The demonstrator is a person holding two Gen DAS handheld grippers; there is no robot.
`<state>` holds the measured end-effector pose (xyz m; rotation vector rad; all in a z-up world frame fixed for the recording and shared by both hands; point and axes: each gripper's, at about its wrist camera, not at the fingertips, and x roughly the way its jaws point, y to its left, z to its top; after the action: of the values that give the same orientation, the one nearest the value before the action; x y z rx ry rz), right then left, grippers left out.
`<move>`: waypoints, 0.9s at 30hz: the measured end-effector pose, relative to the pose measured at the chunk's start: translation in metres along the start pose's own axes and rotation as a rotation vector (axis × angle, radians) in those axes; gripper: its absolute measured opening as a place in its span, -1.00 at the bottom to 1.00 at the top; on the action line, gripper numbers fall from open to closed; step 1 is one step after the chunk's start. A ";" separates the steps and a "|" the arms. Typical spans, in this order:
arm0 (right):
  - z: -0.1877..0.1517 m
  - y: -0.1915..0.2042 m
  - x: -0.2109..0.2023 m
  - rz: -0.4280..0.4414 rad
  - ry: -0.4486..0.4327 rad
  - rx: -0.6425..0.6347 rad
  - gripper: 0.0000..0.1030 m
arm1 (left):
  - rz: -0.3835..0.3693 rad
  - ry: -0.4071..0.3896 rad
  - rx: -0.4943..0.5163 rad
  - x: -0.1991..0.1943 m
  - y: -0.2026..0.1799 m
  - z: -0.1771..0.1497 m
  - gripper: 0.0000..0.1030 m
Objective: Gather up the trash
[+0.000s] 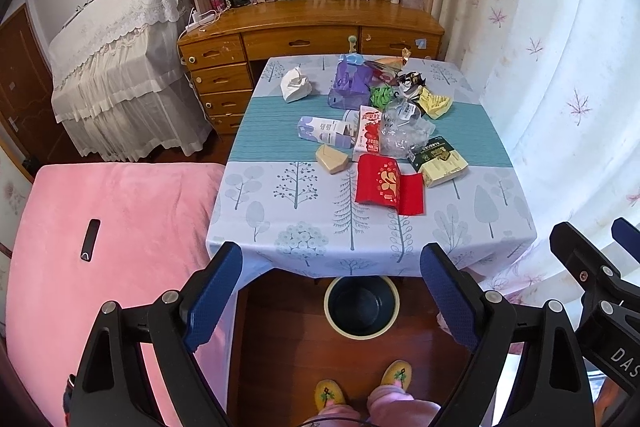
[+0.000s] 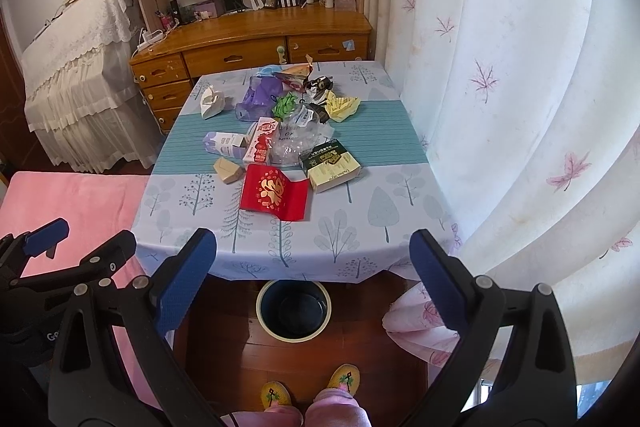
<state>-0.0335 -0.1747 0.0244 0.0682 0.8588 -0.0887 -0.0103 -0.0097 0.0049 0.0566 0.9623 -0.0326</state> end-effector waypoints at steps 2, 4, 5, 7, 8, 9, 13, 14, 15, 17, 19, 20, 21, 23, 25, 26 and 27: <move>0.000 0.001 -0.002 0.002 -0.001 -0.001 0.87 | -0.003 0.003 0.000 -0.001 0.001 0.000 0.59; 0.000 0.002 -0.003 0.003 -0.001 -0.001 0.87 | -0.005 0.010 -0.001 -0.001 0.002 -0.001 0.57; -0.002 0.002 -0.008 0.007 -0.004 -0.002 0.87 | -0.007 0.013 -0.002 -0.001 0.002 -0.001 0.57; -0.004 0.002 -0.014 0.014 -0.009 -0.005 0.87 | -0.007 0.014 -0.002 -0.001 0.001 -0.002 0.57; -0.005 0.003 -0.015 0.016 -0.011 -0.007 0.87 | -0.006 0.015 -0.003 0.000 0.002 -0.002 0.57; -0.005 0.004 -0.016 0.017 -0.011 -0.009 0.87 | -0.007 0.017 -0.003 0.000 0.002 -0.003 0.57; -0.009 0.007 -0.014 0.032 -0.007 -0.016 0.87 | -0.010 0.026 -0.001 0.001 0.006 -0.004 0.57; -0.009 0.007 -0.014 0.034 -0.006 -0.017 0.87 | -0.012 0.027 0.001 0.001 0.006 -0.005 0.57; -0.009 0.007 -0.012 0.037 -0.004 -0.016 0.87 | -0.014 0.028 0.003 0.002 0.006 -0.005 0.57; -0.010 0.007 -0.012 0.030 -0.004 -0.017 0.87 | -0.017 0.026 0.005 0.002 0.008 -0.004 0.57; -0.011 0.005 -0.010 0.028 -0.006 -0.009 0.87 | -0.020 0.021 0.005 0.003 0.010 -0.003 0.57; -0.012 0.004 -0.010 0.027 -0.008 -0.004 0.87 | -0.021 0.023 0.004 0.003 0.010 -0.003 0.57; -0.012 0.003 -0.009 0.024 -0.009 0.000 0.87 | -0.025 0.024 0.000 0.004 0.011 -0.003 0.57; -0.013 0.002 -0.009 0.016 -0.011 0.007 0.87 | -0.028 0.026 0.000 0.003 0.010 -0.002 0.57; -0.013 0.001 -0.008 0.014 -0.013 0.015 0.85 | -0.025 0.018 -0.010 0.003 0.015 0.001 0.57; -0.013 0.000 -0.008 0.010 -0.016 0.019 0.85 | -0.021 0.010 -0.012 0.002 0.015 0.002 0.57; -0.013 0.000 -0.008 0.007 -0.019 0.021 0.85 | -0.016 0.004 -0.015 0.003 0.018 0.003 0.57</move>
<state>-0.0487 -0.1731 0.0219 0.0900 0.8383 -0.0922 -0.0053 0.0080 0.0053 0.0352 0.9672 -0.0403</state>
